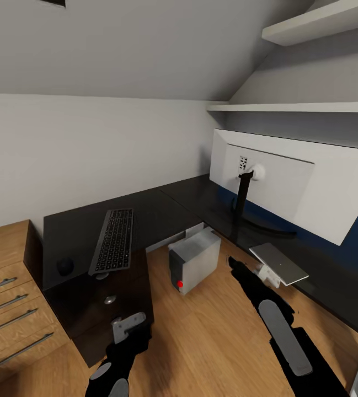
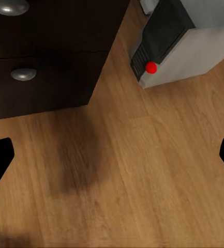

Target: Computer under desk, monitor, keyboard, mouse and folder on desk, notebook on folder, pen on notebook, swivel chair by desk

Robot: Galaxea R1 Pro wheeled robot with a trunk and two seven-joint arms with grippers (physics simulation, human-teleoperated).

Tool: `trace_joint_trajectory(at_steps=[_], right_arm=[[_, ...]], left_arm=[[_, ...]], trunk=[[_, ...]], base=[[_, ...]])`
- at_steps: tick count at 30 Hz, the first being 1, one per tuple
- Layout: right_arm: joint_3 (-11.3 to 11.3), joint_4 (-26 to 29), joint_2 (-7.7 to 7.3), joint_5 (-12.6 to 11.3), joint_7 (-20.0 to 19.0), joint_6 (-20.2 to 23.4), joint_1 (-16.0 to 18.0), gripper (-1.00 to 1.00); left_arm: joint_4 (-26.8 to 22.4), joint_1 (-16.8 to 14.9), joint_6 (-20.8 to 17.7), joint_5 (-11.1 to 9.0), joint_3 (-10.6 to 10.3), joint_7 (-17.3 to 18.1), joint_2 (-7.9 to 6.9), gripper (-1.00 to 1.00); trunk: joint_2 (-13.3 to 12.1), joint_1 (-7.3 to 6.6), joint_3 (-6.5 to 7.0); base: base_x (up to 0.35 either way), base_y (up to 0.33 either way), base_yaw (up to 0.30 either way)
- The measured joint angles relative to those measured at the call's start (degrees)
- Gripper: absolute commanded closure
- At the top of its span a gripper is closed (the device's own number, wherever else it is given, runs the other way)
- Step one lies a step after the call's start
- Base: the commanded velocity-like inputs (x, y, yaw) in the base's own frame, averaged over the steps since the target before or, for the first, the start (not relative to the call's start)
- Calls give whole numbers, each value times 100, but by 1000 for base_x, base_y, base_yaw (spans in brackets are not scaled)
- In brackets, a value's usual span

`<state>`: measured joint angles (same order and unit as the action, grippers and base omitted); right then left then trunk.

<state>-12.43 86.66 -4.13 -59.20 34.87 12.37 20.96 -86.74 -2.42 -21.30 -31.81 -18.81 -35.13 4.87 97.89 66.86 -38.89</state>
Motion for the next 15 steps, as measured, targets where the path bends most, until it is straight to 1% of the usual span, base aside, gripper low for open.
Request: trace_joint_trajectory(at_steps=[1, 3, 4, 6, 8, 11, 12, 13, 14, 15], right_arm=[[124, -22, -72, -236, -2, 3, 0, -100], [277, -46, -148, -466, -3, 7, 0, -100], [414, -62, -208, -663, -3, 17, 1, -100], [535, -71, -249, -844, -2, 26, 0, -100], [631, -75, -275, -975, -2, 35, 0, -100], [769, -80, -297, -1093, -3, 43, 1, -100], [869, -85, -306, -1138, -5, 46, 1, -100], [923, -88, -309, -1158, -6, 47, 1, -100], [974, -89, -311, -1174, -6, 48, 1, -100], [1082, -88, -316, -1199, -14, 49, 1, -100]], left_arm=[[-54, 0, -5, -35, -5, 2, -62, -100], [-131, 0, -4, -60, -14, 3, -111, -100], [-204, 2, -3, -74, -19, 2, -141, -100], [-255, 1, -2, -85, -23, 0, -161, -100], [-287, 1, -1, -91, -25, -1, -174, -100], [-315, 0, 4, -97, -27, -7, -185, -100], [-326, 0, 6, -97, -25, -12, -189, -100], [-329, 0, 8, -97, -24, -14, -190, -100], [-332, 0, 10, -95, -23, -17, -191, -100], [-335, 0, 14, -91, -23, -24, -194, -100]], trunk=[[0, 0, 0], [0, 0, 0], [0, 0, 0], [0, 0, 0], [0, 0, 0], [0, 0, 0], [0, 0, 0], [0, 0, 0], [39, 21, -17], [79, 43, -35]], base=[[0, 0, 0], [0, 0, 0], [0, 0, 0], [0, 0, 0], [0, 0, 0], [0, 0, 0], [0, 0, 0], [0, 0, 0], [0, 0, 0], [0, 0, 0]])
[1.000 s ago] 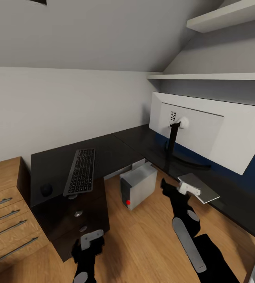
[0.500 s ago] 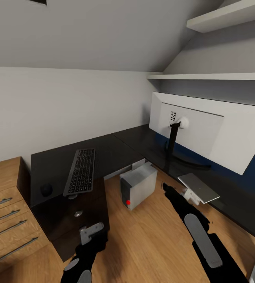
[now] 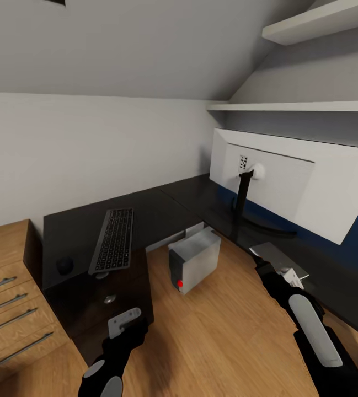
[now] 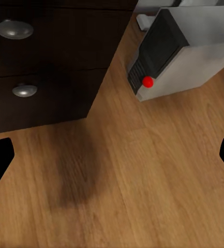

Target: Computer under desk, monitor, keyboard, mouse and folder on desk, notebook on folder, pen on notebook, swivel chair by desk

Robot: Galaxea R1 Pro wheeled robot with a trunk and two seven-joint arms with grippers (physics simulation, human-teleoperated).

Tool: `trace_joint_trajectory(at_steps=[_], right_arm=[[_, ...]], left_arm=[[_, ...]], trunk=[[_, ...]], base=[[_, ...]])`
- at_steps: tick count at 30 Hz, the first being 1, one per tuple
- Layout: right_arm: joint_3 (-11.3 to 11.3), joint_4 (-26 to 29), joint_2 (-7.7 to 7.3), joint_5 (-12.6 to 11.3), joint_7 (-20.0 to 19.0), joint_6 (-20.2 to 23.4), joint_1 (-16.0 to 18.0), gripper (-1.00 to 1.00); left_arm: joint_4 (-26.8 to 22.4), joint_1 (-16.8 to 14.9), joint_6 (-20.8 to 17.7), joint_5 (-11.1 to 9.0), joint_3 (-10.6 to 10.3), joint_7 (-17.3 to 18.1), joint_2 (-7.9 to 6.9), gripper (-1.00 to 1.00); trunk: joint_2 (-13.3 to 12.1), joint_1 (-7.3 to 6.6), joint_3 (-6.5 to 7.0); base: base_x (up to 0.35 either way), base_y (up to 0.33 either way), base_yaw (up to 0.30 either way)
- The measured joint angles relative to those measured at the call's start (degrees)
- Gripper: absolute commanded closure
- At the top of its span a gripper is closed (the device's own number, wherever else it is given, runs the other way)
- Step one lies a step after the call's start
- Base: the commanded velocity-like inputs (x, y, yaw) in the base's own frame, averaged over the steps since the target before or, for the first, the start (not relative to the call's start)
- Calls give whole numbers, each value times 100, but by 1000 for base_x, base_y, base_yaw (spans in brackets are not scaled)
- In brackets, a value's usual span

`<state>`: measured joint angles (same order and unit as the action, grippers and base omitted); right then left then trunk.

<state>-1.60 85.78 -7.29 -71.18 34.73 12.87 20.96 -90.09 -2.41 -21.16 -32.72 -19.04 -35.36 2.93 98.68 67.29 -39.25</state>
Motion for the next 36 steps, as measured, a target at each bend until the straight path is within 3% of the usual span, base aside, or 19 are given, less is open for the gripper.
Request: trace_joint_trajectory(at_steps=[9, 14, 22, 31, 36], right_arm=[[126, -63, -5, -27, -250, 7, 0, -100], [158, -144, -4, -28, -287, -19, 0, -100], [401, -408, 17, -85, -305, -40, 0, -100], [476, -464, 26, -122, -343, -45, 1, -100], [513, -465, 36, -440, -357, -54, 1, -100]], left_arm=[[11, 0, 4, 4, -1, -14, -5, -100], [16, 0, 7, 4, -10, -15, -3, -100], [23, 0, 8, 5, -4, -16, -5, -100], [25, 0, 4, 5, 3, -16, -6, -100], [25, 1, 4, 5, 10, -16, -10, -100]], trunk=[[361, 198, -162], [562, 308, -251], [883, 483, -395], [1244, 681, -557], [1444, 791, -646]], base=[[0, 0, 0], [0, 0, 0], [0, 0, 0], [0, 0, 0], [0, 0, 0]])
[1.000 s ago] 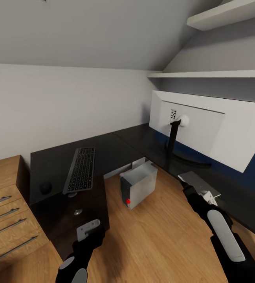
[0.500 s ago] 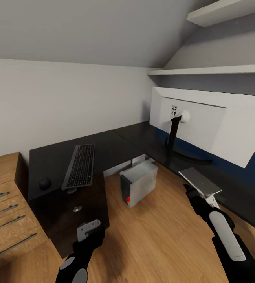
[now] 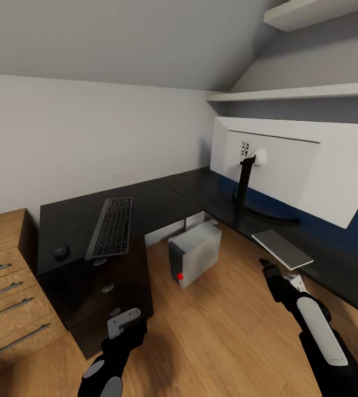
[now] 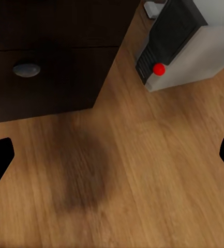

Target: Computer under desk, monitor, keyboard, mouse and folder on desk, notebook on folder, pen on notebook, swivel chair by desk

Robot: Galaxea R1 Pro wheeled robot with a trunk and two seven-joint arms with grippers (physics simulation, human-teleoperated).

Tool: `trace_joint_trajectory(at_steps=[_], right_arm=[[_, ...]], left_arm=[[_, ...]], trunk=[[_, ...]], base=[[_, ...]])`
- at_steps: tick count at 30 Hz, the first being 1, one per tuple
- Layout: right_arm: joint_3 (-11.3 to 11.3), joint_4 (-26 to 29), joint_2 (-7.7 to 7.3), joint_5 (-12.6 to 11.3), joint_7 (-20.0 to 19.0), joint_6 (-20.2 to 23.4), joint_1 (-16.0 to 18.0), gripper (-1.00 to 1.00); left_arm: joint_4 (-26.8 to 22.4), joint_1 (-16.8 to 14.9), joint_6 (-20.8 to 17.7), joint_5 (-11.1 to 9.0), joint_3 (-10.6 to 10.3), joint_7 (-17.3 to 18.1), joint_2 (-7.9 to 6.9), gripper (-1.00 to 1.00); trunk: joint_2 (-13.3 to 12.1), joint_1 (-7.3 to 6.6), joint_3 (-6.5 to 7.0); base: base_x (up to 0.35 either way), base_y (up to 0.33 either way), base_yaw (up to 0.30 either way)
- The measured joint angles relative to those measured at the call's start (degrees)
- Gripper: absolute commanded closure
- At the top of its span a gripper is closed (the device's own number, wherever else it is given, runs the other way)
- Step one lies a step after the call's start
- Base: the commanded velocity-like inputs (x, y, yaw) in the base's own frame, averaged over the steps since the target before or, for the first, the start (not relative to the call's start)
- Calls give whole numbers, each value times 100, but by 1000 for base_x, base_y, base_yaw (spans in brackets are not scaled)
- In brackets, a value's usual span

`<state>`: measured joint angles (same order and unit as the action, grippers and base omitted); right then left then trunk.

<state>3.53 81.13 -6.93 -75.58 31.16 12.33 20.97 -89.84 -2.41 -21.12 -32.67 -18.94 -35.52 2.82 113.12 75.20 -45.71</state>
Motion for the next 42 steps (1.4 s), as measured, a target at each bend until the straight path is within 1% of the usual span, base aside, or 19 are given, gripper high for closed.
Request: trace_joint_trajectory(at_steps=[4, 5, 10, 12, 13, 15, 16, 18, 19, 20, 25, 26, 31, 33, 34, 37, 38, 39, 42], right_arm=[[119, 0, -1, -351, -2, -2, 0, -100], [208, -3, -1, -529, -10, -3, 0, -100], [386, -7, -4, -943, -123, -3, 0, -100], [412, -8, -6, -1014, -208, -3, 0, -100], [435, -8, -12, -1069, -382, -4, 0, -100], [445, -8, -15, -1089, -514, -6, 0, -100], [449, -13, -16, -1101, -651, -7, 0, -100], [452, -21, -17, -1108, -792, -7, 0, -100], [454, -29, -15, -1109, -972, -13, 0, -100], [455, -36, -13, -1109, -1067, -17, 0, -100], [457, -61, -11, -1106, -1196, -23, 0, -100], [454, -68, -10, -1096, -1246, -27, 0, -100], [457, -52, -6, -1092, -1261, -73, 0, -100], [457, -45, -8, -1093, -1266, -189, 0, -100], [450, -27, -9, -1092, -1357, -402, 1, -100], [442, -30, -7, -1051, -1610, -598, 1, -100], [436, -50, 9, -854, -1887, -852, 1, -100], [436, -58, 33, -684, -1985, -1034, 1, -100], [442, -64, 87, -399, -2064, -1306, 1, -100]], left_arm=[[1, -1, 0, 1, -2, -3, 0, -100], [1, -1, 0, 1, -1, -4, 0, -100], [1, -1, 1, 3, -6, -7, 1, -100], [1, -1, 0, 3, -7, -8, 2, -100], [1, -1, 0, 5, -11, -12, 5, -100], [3, -1, 0, 7, -15, -14, 6, -100], [5, -1, 0, 7, -19, -16, 7, -100], [7, -1, 0, 6, -21, -16, 7, -100], [8, -1, 3, 7, -20, -20, 8, -100], [9, -1, 5, 8, -19, -22, 8, -100], [10, -1, 8, 8, -18, -25, 8, -100], [10, -1, 9, 9, -17, -23, 7, -100], [16, -1, 9, 9, -17, -13, 1, -100], [17, -1, 9, 9, -18, -12, 2, -100], [18, -1, 9, 9, -17, -10, 2, -100], [19, -1, 9, 9, -18, -9, 0, -100], [19, 0, 8, 9, -17, -12, 0, -100], [19, 0, 8, 6, -17, -12, 0, -100], [19, -1, 9, 3, -17, -13, 0, -100]], trunk=[[160, 88, -72], [201, 110, -90], [401, 220, -180], [481, 264, -215], [522, 286, -233], [602, 330, -269], [642, 352, -287], [722, 395, -323], [762, 417, -341], [802, 439, -359], [1003, 549, -449], [1004, 550, -449], [1004, 550, -449], [1004, 550, -449], [1004, 550, -449], [1004, 550, -449], [1004, 550, -449], [1004, 550, -449], [1004, 550, -449]], base=[[0, 0, 0], [0, 0, 0], [0, 0, 0], [0, 0, 0], [0, 0, 0], [0, 0, 0], [0, 0, 0], [0, 0, 0], [0, 0, 0], [0, 0, 0], [0, 0, 0], [0, 0, 0], [0, 0, 0], [0, 0, 0], [0, 0, 0], [0, 0, 0], [0, 0, 0], [0, 0, 0], [0, 0, 0]])
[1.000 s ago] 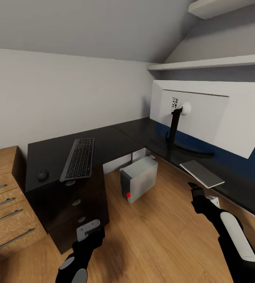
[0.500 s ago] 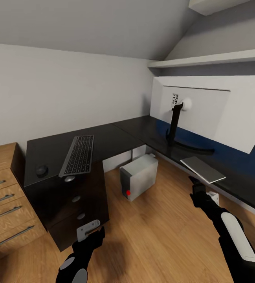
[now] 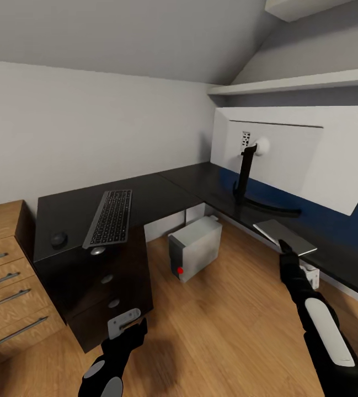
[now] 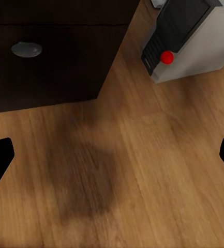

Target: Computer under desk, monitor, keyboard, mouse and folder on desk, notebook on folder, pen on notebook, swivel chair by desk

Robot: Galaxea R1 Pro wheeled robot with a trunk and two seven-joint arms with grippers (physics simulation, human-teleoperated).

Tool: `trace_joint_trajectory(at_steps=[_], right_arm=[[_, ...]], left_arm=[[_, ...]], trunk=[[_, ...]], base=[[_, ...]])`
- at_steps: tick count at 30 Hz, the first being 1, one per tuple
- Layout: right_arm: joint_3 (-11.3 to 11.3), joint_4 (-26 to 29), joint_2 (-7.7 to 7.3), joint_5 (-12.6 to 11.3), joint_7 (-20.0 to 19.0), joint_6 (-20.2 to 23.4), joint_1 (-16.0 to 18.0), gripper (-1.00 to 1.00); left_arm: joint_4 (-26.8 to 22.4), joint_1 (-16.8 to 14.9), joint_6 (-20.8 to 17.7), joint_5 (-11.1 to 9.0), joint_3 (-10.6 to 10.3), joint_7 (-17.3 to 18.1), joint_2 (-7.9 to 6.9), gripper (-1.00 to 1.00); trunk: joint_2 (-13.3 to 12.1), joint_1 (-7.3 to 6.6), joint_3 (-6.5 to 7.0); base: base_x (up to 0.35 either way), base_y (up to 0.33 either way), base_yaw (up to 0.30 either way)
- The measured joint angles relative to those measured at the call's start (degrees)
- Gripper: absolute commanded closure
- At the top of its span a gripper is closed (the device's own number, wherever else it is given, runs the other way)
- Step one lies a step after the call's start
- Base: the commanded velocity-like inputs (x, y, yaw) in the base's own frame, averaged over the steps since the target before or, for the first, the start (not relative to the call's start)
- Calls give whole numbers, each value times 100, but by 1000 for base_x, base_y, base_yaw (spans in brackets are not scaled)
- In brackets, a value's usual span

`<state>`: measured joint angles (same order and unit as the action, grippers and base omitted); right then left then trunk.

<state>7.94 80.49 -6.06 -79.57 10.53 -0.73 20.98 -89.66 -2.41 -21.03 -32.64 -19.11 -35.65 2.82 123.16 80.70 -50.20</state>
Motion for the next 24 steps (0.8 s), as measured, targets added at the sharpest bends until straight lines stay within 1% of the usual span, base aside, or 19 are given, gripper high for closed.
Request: trace_joint_trajectory(at_steps=[1, 2, 3, 4, 7, 11, 19, 24], right_arm=[[4, -1, 45, 163, -27, -158, 0, -100], [6, -2, 71, 233, -38, -230, 0, -100], [6, -3, 156, 396, -61, -418, 0, -100], [6, -5, 178, 424, -63, -453, 0, -100], [6, -29, 233, 480, -66, -526, 0, -100], [6, -153, 268, 511, -66, -574, 0, -100], [26, -210, 272, 503, -42, -593, 0, -100], [78, -215, 267, 490, -31, -579, 0, -100]], left_arm=[[0, 0, 0, -1, 0, 2, 1, -100], [0, 0, 0, -1, 0, 2, 1, -100], [0, -1, 0, -1, 0, 3, 0, -100], [0, -1, -2, -1, 0, 4, 0, -100], [0, -1, -1, 1, -1, 4, 3, -100], [0, -1, 0, 3, -4, 4, 1, -100], [1, -1, 0, 4, -5, 10, 0, -100], [0, -1, 0, -1, -8, 13, 1, -100]], trunk=[[0, 0, 0], [0, 0, 0], [0, 0, 0], [0, 0, 0], [0, 0, 0], [0, 0, 0], [0, 0, 0], [0, 0, 0]], base=[[0, 0, 0], [0, 0, 0], [0, 0, 0], [0, 0, 0], [0, 0, 0], [0, 0, 0], [0, 0, 0], [0, 0, 0]])
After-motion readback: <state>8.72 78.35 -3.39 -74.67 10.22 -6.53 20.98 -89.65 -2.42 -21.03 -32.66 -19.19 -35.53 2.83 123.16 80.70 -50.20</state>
